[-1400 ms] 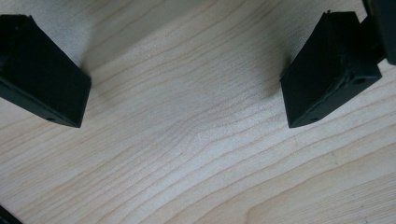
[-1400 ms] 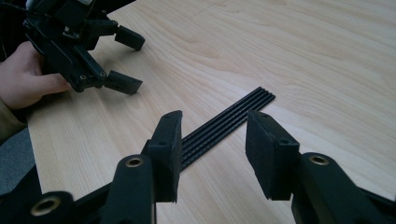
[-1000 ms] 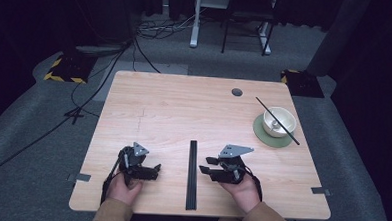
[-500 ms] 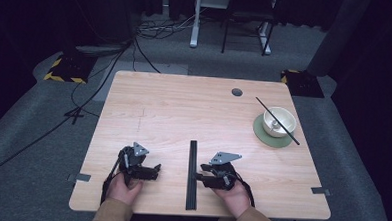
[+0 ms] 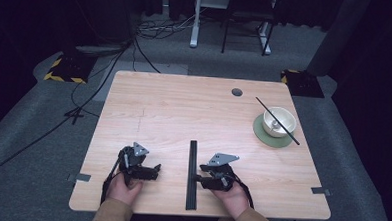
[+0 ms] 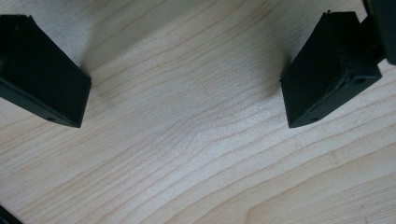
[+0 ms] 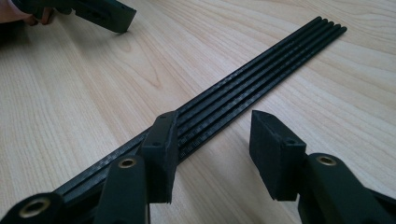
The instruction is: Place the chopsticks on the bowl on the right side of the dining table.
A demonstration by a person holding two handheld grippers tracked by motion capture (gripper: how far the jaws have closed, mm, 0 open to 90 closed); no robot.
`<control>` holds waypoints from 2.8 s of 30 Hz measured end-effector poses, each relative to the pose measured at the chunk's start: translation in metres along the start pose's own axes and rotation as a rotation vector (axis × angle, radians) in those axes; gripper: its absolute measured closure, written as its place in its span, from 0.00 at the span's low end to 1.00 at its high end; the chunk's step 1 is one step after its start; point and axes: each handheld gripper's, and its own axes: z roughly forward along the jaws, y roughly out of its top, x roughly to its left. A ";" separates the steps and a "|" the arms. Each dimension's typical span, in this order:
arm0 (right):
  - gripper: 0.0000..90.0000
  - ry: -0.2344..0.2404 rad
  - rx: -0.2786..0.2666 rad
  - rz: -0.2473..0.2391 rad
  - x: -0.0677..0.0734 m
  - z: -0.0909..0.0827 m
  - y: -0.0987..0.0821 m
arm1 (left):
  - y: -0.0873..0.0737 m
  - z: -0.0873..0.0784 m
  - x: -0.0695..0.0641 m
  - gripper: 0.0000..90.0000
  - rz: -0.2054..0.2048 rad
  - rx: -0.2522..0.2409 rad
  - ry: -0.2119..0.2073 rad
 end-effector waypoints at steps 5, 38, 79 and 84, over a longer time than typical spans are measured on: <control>0.58 -0.010 0.008 -0.002 0.001 0.000 0.000 | 0.000 0.000 0.000 0.02 0.000 0.001 0.001; 0.77 -0.147 0.039 0.055 -0.039 -0.034 -0.019 | 0.000 0.000 0.000 0.02 0.000 0.000 0.001; 0.95 -0.193 -0.020 0.059 -0.058 -0.103 0.007 | 0.000 0.000 0.000 0.02 0.000 0.000 0.001; 0.95 -0.194 -0.031 0.053 -0.064 -0.116 0.015 | 0.000 0.000 0.000 0.02 -0.001 0.000 0.001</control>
